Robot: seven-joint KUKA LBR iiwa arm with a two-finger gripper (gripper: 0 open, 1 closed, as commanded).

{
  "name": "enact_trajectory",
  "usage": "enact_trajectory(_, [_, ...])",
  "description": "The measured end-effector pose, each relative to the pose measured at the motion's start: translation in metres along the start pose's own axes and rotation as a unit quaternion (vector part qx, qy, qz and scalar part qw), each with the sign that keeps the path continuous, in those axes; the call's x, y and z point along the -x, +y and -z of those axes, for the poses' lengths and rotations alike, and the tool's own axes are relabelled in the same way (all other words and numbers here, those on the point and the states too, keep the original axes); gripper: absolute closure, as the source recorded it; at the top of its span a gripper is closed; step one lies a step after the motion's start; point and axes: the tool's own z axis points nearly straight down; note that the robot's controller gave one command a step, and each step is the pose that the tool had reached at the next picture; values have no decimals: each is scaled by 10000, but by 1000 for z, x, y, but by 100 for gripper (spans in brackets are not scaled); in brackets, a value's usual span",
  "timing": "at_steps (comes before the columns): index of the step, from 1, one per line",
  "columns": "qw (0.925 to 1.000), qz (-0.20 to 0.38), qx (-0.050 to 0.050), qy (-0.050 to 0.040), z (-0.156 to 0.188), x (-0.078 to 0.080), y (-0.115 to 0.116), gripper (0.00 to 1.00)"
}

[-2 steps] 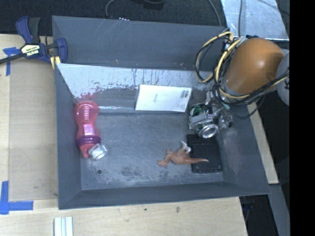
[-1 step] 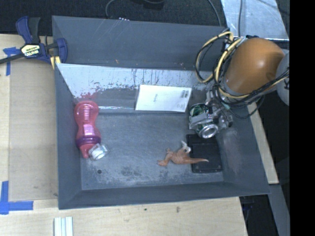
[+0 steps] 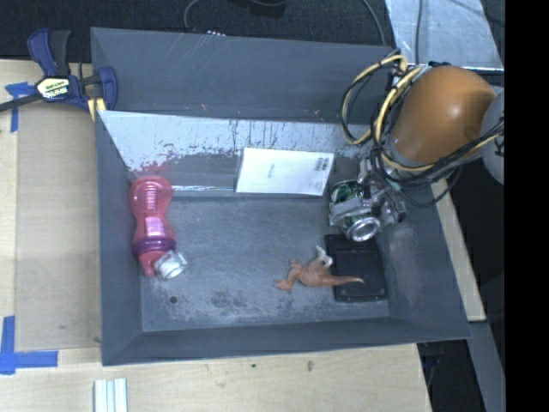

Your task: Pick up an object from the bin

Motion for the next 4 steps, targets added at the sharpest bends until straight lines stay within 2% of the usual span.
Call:
enact_trajectory(1, [10000, 3, -43, 10, -4, -2, 0, 0])
enact_trajectory(2, [10000, 13, -38, -22, -4, 2, 1, 100])
enact_trajectory(4, [10000, 12, -35, -22, -4, 2, 1, 100])
